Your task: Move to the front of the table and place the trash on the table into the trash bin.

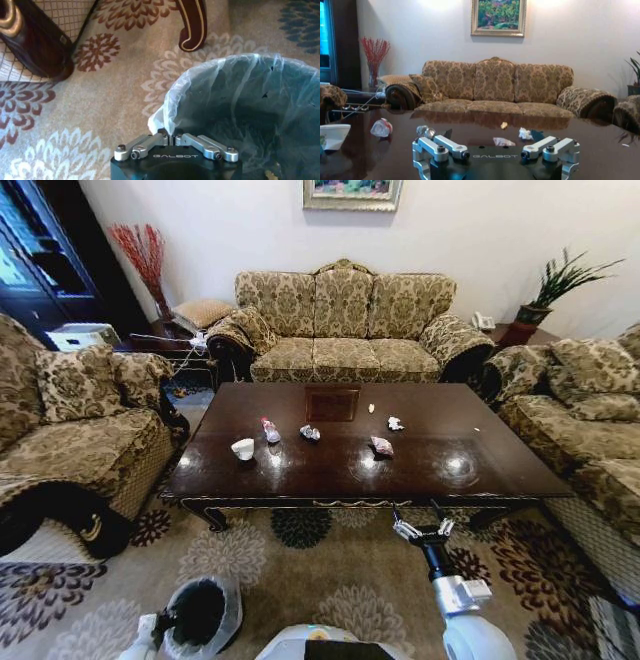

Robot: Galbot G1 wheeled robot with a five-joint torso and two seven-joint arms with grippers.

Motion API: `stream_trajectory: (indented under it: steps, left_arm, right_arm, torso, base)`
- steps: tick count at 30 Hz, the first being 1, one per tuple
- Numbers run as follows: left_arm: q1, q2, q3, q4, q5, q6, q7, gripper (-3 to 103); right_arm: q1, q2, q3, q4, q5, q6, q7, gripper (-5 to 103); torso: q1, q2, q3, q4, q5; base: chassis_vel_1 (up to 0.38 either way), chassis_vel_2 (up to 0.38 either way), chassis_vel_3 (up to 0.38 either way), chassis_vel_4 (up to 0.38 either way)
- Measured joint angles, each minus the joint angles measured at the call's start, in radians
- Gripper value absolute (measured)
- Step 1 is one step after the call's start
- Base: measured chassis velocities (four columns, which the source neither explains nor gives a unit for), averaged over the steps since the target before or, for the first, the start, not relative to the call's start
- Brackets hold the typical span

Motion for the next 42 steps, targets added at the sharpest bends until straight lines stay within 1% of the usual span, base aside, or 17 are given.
stream_trajectory:
  steps: [1, 6, 8, 9, 10, 11, 12, 13, 14, 16, 18, 24, 26, 32, 35, 40, 42]
  left_arm:
    - [-0.009, -0.003, 0.001, 0.018, 0.001, 0.003, 0.003, 2]
    - [-0.063, -0.019, 0.003, 0.109, 0.031, -0.005, -0.004, 1]
    - [-0.077, -0.025, 0.003, 0.136, 0.038, -0.010, -0.010, 1]
    - [-0.086, -0.027, 0.003, 0.153, 0.041, -0.012, -0.011, 6]
    - [-0.109, -0.035, 0.002, 0.187, 0.051, -0.022, -0.014, 11]
    - [-0.128, -0.036, 0.002, 0.207, 0.057, -0.028, -0.014, 19]
    - [-0.128, -0.036, 0.002, 0.207, 0.057, -0.028, -0.014, 19]
    - [-0.142, -0.036, 0.000, 0.222, 0.059, -0.032, -0.016, 16]
    - [-0.160, -0.036, -0.001, 0.245, 0.063, -0.034, -0.017, 10]
    - [-0.197, -0.036, -0.003, 0.290, 0.075, -0.035, -0.017, 18]
    - [-0.210, -0.036, -0.004, 0.307, 0.083, -0.037, -0.017, 18]
    - [-0.286, -0.042, -0.023, 0.400, 0.162, -0.049, -0.022, 45]
    - [-0.292, -0.044, -0.026, 0.405, 0.176, -0.050, -0.023, 45]
    - [-0.282, -0.054, -0.040, 0.388, 0.208, -0.050, -0.032, 31]
    - [-0.274, -0.059, -0.051, 0.372, 0.207, -0.050, -0.032, 30]
    - [-0.223, -0.071, -0.063, 0.287, 0.170, -0.031, -0.031, 30]
    - [-0.191, -0.076, -0.066, 0.225, 0.136, -0.013, -0.025, 24]
  right_arm:
    - [-0.004, -0.001, 0.001, 0.000, 0.000, 0.002, 0.000, 100]
    - [-0.008, -0.016, 0.012, 0.004, 0.009, -0.003, 0.000, 100]
    - [-0.008, -0.023, 0.017, 0.006, 0.015, -0.008, 0.002, 100]
    - [-0.008, -0.027, 0.021, 0.009, 0.019, -0.012, 0.003, 100]
    - [-0.010, -0.037, 0.030, 0.022, 0.030, -0.024, 0.006, 100]
    - [-0.011, -0.039, 0.031, 0.032, 0.036, -0.031, 0.007, 100]
    - [-0.011, -0.039, 0.031, 0.032, 0.036, -0.031, 0.007, 100]
    - [-0.014, -0.042, 0.033, 0.037, 0.038, -0.036, 0.009, 100]
    - [-0.015, -0.043, 0.033, 0.043, 0.038, -0.040, 0.010, 100]
    - [-0.018, -0.046, 0.032, 0.051, 0.038, -0.050, 0.015, 100]
    - [-0.018, -0.047, 0.031, 0.053, 0.037, -0.052, 0.016, 100]
    - [-0.008, -0.060, 0.036, 0.063, 0.038, -0.080, 0.031, 100]
    - [-0.006, -0.068, 0.038, 0.066, 0.043, -0.090, 0.038, 100]
    - [-0.006, -0.112, 0.066, 0.085, 0.082, -0.131, 0.057, 100]
    - [-0.009, -0.124, 0.075, 0.085, 0.097, -0.141, 0.063, 100]
    - [-0.017, -0.140, 0.092, 0.087, 0.119, -0.157, 0.072, 100]
    - [-0.013, -0.142, 0.092, 0.090, 0.123, -0.168, 0.079, 100]
  torso:
    - [0.000, 0.000, 0.000, 0.0002, 0.0022]
    - [0.000, 0.001, 0.000, 0.0005, 0.0049]
    - [-0.001, 0.001, 0.000, 0.0003, 0.0035]
    - [0.000, 0.001, 0.000, 0.0003, 0.0019]
    - [0.000, 0.000, 0.000, 0.0011, -0.0039]
    - [0.000, 0.000, 0.000, -0.0007, -0.0012]
    - [0.000, 0.000, 0.000, -0.0007, -0.0012]
    - [0.000, 0.000, 0.000, -0.0001, -0.0016]
    - [0.000, 0.000, 0.000, 0.0002, 0.0010]
    - [0.000, 0.000, 0.000, 0.0006, 0.0014]
    - [0.000, 0.000, 0.000, 0.0006, 0.0015]
    - [0.000, 0.001, 0.000, 0.0008, 0.0026]
    - [0.000, 0.001, 0.000, 0.0009, 0.0028]
    - [0.000, 0.001, 0.000, 0.0005, 0.0022]
    - [0.000, 0.000, 0.000, 0.0002, 0.0014]
    - [0.000, 0.000, 0.000, -0.0008, -0.0033]
    - [0.000, 0.000, 0.000, -0.0011, -0.0045]
  base:
    - [0.000, 0.000, 0.000, 0.000]
    - [0.000, 0.000, 0.000, 0.000]
    - [0.000, 0.000, 0.000, 0.000]
    - [0.000, 0.000, 0.000, 0.000]
    - [0.000, 0.000, 0.000, 0.000]
    - [0.000, 0.000, 0.000, 0.000]
    - [0.000, 0.000, 0.000, 0.000]
    - [0.000, 0.000, 0.000, 0.000]
    - [0.000, 0.000, 0.000, 0.000]
    - [0.000, 0.000, 0.000, 0.000]
    - [0.000, 0.000, 0.000, 0.000]
    - [0.000, 0.000, 0.000, 0.000]
    - [0.000, 0.000, 0.000, 0.000]
    - [0.000, 0.000, 0.000, 0.000]
    - [0.000, 0.000, 0.000, 0.000]
    - [0.000, 0.000, 0.000, 0.000]
    - [0.000, 0.000, 0.000, 0.000]
